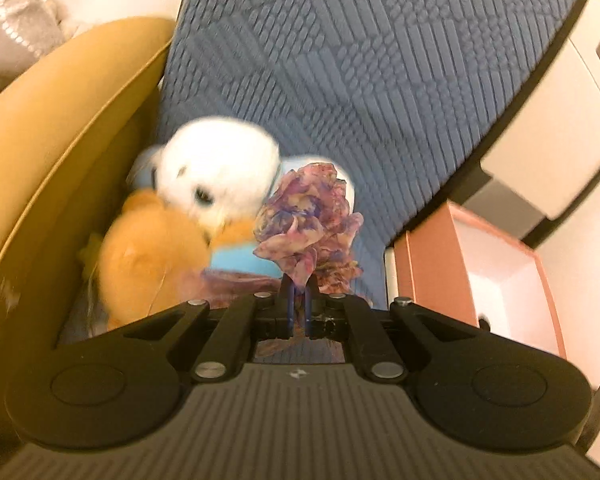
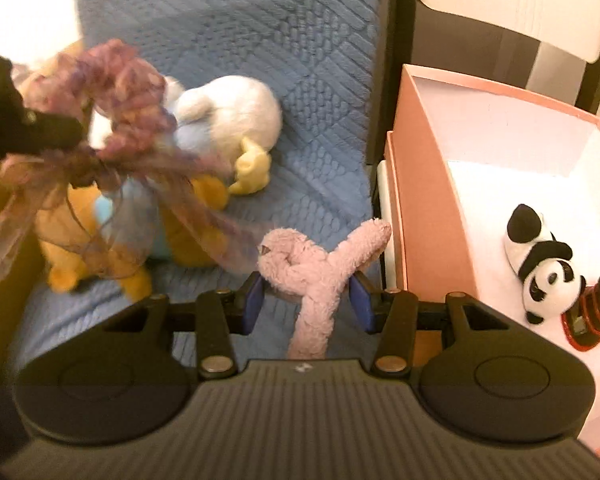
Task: Organize objects
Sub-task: 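Lift the ribbon bow with the left tool while the right tool lifts the pink clip, then carry the ribbon bow with the left tool while the right tool carries the clip toward the box, then lower the ribbon bow into the box with the left tool while the right tool lowers the clip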
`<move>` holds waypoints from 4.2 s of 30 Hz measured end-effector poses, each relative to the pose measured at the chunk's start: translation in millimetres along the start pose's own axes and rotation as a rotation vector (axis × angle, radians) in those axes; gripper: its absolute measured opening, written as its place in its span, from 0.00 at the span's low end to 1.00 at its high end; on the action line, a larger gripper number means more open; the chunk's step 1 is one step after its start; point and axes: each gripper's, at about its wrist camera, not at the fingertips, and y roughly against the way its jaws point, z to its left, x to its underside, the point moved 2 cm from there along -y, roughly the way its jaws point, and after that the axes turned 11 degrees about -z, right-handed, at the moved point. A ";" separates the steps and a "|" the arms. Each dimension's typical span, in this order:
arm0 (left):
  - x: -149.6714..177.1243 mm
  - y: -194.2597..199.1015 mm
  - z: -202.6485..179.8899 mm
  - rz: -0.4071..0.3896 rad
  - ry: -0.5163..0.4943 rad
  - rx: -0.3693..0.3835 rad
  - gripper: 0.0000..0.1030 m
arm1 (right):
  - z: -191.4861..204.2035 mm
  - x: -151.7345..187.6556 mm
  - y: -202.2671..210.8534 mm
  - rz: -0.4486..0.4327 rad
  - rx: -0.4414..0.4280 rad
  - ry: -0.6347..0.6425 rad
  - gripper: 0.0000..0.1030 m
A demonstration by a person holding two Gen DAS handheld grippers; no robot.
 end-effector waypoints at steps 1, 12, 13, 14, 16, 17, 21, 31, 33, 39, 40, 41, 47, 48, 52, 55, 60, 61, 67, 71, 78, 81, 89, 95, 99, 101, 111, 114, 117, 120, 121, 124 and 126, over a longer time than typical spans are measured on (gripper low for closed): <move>9.2 5.6 2.2 0.018 0.003 -0.002 0.05 | 2.4 4.1 6.6 0.009 -0.018 0.016 0.48; 75.3 6.2 34.3 0.177 0.013 -0.029 0.06 | 25.7 54.2 24.6 0.086 -0.099 0.137 0.49; 78.9 3.7 35.3 0.188 0.005 -0.023 0.06 | 27.0 57.5 21.9 0.097 -0.096 0.151 0.49; 81.4 1.4 36.3 0.197 0.003 -0.024 0.06 | 27.4 59.6 19.5 0.110 -0.098 0.153 0.49; 85.0 2.0 37.1 0.202 -0.002 -0.034 0.08 | 26.3 61.0 17.9 0.118 -0.107 0.142 0.49; 85.9 1.7 37.9 0.208 -0.005 -0.037 0.14 | 25.5 60.8 18.1 0.118 -0.112 0.134 0.49; 87.4 1.9 40.8 0.200 -0.001 -0.048 0.63 | 21.1 59.5 19.6 0.107 -0.116 0.090 0.66; 93.3 -32.2 43.0 0.235 -0.021 -0.155 0.66 | 16.5 62.3 5.4 0.092 -0.035 -0.060 0.69; 92.7 -37.7 38.6 0.221 -0.051 -0.171 0.68 | 16.4 60.1 2.4 0.078 -0.029 -0.070 0.69; 92.0 -52.0 29.3 0.202 -0.130 -0.252 0.68 | 20.4 60.7 -10.7 0.103 -0.037 -0.018 0.63; 92.6 -52.5 29.6 0.199 -0.134 -0.265 0.68 | 20.2 60.7 -10.8 0.102 -0.039 -0.009 0.63; 93.2 -53.3 29.3 0.192 -0.130 -0.276 0.68 | 20.0 60.4 -10.3 0.100 -0.040 -0.003 0.62; 97.0 -54.4 35.1 0.157 -0.094 -0.353 0.62 | 16.0 58.1 -4.4 0.086 -0.028 0.013 0.62; 98.5 -54.9 36.3 0.152 -0.090 -0.366 0.58 | 15.8 57.4 -3.7 0.082 -0.031 0.016 0.62; 100.9 -55.1 37.7 0.126 -0.097 -0.399 0.45 | 14.6 53.7 -1.9 0.074 -0.039 0.024 0.62; 99.6 -53.5 42.3 0.115 -0.081 -0.398 0.31 | 13.3 50.3 0.0 0.075 -0.053 0.017 0.62; 90.8 -34.6 41.5 0.098 -0.015 -0.335 0.20 | 13.5 39.8 12.9 0.057 -0.071 0.013 0.62; 87.2 -29.2 39.1 0.092 -0.006 -0.320 0.20 | 13.4 36.5 17.1 0.049 -0.076 0.011 0.62; 81.5 -0.3 31.5 0.067 0.043 -0.242 0.20 | 11.1 19.2 43.3 0.020 -0.102 -0.008 0.62; 80.9 20.0 23.2 0.057 0.061 -0.200 0.20 | 9.9 8.6 63.1 -0.002 -0.108 -0.011 0.62; 71.2 59.8 2.5 0.013 0.046 -0.112 0.20 | 5.1 -8.1 102.4 -0.031 -0.121 -0.020 0.62; 65.0 78.7 -11.2 0.005 0.020 -0.082 0.20 | 3.5 -15.7 123.5 -0.058 -0.127 -0.014 0.62; 55.5 131.3 -42.1 -0.042 -0.008 0.004 0.20 | -2.8 -34.1 182.6 -0.115 -0.157 -0.021 0.62; 51.6 161.2 -63.5 -0.072 -0.026 0.059 0.20 | -10.6 -42.4 217.8 -0.163 -0.166 -0.034 0.62; 51.7 173.5 -78.5 -0.086 -0.044 0.084 0.20 | -20.9 -43.2 233.2 -0.180 -0.159 -0.047 0.62; 53.2 177.3 -87.9 -0.089 -0.054 0.097 0.20 | -27.7 -42.6 239.1 -0.185 -0.148 -0.054 0.62; 62.4 177.5 -141.1 -0.082 -0.084 0.177 0.20 | -72.9 -35.5 262.1 -0.214 -0.097 -0.099 0.62; 65.2 173.0 -162.2 -0.075 -0.098 0.207 0.20 | -89.1 -35.0 266.9 -0.223 -0.079 -0.109 0.62; 67.2 165.6 -180.9 -0.067 -0.109 0.225 0.20 | -105.2 -33.5 269.4 -0.230 -0.061 -0.123 0.62; 69.8 156.7 -198.3 -0.058 -0.119 0.241 0.20 | -121.4 -31.9 268.6 -0.229 -0.047 -0.140 0.62; 70.7 153.0 -203.4 -0.054 -0.123 0.243 0.20 | -126.5 -31.6 267.3 -0.228 -0.042 -0.146 0.62; 71.6 141.5 -216.0 -0.044 -0.129 0.244 0.20 | -142.0 -29.8 261.3 -0.221 -0.032 -0.164 0.62; 72.5 132.2 -223.9 -0.037 -0.134 0.241 0.20 | -151.5 -28.7 255.1 -0.216 -0.025 -0.174 0.62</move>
